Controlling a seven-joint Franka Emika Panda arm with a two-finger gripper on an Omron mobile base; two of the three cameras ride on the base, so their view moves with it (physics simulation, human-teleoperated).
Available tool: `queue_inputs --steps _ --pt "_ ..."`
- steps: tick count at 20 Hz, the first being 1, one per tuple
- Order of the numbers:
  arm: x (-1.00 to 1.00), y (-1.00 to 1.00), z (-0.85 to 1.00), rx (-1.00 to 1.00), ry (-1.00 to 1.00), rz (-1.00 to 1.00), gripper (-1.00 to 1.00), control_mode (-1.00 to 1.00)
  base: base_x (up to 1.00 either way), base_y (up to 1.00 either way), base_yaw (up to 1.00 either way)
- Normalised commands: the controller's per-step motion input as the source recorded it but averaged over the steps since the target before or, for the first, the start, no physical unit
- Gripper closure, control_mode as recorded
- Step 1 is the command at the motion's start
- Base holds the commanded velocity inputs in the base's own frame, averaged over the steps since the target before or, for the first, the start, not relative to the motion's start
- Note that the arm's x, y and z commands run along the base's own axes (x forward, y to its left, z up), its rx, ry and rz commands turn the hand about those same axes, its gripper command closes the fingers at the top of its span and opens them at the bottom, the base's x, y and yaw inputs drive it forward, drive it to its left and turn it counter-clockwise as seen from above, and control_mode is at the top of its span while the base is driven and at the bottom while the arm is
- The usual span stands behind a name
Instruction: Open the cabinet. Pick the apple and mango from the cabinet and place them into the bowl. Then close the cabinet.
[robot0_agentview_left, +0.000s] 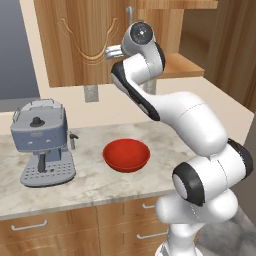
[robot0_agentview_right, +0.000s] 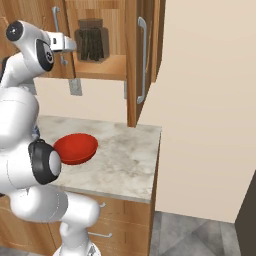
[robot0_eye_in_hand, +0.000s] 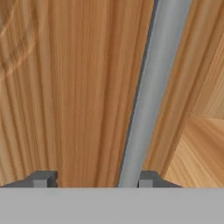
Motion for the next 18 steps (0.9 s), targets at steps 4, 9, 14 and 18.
queue_inputs --steps 4,9,14,18 --pt "0.29 -0.61 -0.24 0.00 -0.01 0.05 1.00 -1.00 0.00 0.00 0.00" --pt "0.36 -0.22 -0.36 0.00 -0.03 0.02 1.00 -1.00 0.00 0.00 0.00" --pt "0.39 0.00 -0.45 0.00 -0.04 0.00 1.00 -1.00 0.00 0.00 0.00" --pt "0.06 0.00 -0.06 0.00 -0.03 0.00 1.00 -1.00 0.00 0.00 0.00"
